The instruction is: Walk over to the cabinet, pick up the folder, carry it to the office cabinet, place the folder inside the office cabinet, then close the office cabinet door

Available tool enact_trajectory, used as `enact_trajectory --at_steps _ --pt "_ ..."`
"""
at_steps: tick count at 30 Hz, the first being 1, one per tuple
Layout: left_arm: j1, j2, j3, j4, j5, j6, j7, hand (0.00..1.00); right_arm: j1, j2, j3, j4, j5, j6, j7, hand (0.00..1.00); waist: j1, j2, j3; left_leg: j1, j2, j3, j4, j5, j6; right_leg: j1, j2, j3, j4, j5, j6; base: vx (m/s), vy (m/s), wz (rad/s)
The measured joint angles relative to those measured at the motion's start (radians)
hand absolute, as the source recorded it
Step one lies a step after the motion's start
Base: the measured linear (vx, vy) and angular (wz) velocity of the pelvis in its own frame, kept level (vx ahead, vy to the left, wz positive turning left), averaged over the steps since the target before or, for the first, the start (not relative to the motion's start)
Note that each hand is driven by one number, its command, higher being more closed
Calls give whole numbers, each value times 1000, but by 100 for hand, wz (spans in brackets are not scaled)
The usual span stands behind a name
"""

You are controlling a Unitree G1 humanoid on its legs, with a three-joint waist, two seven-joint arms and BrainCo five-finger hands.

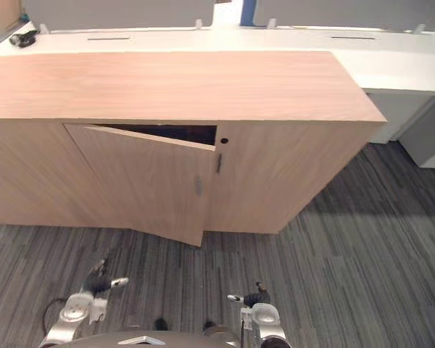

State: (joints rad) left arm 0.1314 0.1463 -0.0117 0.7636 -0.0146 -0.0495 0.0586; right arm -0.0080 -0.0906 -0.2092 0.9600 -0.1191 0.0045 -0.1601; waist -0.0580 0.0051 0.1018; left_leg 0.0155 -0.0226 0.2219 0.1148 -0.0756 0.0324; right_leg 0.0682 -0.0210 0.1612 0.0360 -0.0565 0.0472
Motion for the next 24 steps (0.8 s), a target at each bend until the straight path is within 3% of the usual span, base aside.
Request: enact_trajectory --at_steps 6,12,18,24 --pt "47 -22 111 179 2 21 3 0 46 -1 -7 1 16 2 0 0 0 2 -2 63 4 82 -74 6 -34 -8 10 82 -16 13 -8 -108 -4 -55" --pt "49 -36 131 214 18 21 4 0 65 0 -16 24 35 4 1 0 2 3 -7 67 -2 86 -82 4 -32 -19 9 81 -16 19 -10 -24 -15 -17" --pt "64 -50 191 241 17 22 26 0 37 -3 -46 80 33 3 5 0 40 10 -13 72 14 159 -57 -8 -18 -29 28 133 -41 83 12 48 -17 -40" --pt "56 -53 213 253 17 22 28 0 23 -3 -37 111 32 4 7 0 54 8 -12 87 26 129 -18 -31 -15 -4 28 113 -66 105 8 -16 -31 -21"
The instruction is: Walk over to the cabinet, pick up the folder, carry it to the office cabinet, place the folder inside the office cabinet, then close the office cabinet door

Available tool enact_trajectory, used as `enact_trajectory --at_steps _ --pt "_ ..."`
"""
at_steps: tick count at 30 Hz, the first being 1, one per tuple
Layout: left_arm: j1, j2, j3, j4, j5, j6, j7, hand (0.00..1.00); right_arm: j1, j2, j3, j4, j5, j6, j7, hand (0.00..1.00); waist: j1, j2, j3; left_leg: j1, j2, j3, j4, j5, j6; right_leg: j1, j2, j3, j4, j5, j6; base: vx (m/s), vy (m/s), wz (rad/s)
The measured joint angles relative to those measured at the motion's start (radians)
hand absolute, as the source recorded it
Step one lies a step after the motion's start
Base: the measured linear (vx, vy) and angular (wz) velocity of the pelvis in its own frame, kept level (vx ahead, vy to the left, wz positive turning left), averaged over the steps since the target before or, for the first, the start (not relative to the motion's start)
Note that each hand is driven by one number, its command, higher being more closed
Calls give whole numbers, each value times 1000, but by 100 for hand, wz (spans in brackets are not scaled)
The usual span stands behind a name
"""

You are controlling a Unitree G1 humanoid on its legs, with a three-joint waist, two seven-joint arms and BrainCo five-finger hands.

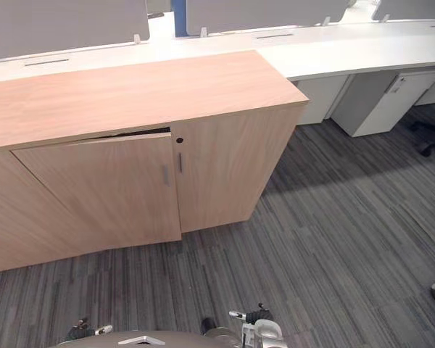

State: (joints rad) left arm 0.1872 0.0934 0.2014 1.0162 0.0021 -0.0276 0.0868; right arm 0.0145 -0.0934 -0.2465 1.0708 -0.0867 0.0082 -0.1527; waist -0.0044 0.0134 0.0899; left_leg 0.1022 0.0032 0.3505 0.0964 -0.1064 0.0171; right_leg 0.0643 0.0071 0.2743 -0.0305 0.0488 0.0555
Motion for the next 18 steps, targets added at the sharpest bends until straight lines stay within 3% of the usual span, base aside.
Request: enact_trajectory --at_steps 6,13,18 --pt "8 -16 14 27 0 7 -3 0 5 -8 7 0 0 0 1 0 8 -4 -1 10 -8 -1 -15 -5 -23 6 -35 -105 -15 -17 -14 -102 -20 -2" --pt "19 -18 14 27 0 7 -4 0 24 -16 1 7 0 17 1 0 12 -6 -24 7 -20 -29 -30 -3 -22 9 -52 -154 -23 -12 -19 0 -7 9" --pt "11 -16 15 27 0 7 -4 0 19 -16 -10 8 0 17 1 0 20 -7 -30 17 -26 -51 -40 7 -5 31 -54 -180 -39 2 4 82 -16 13"
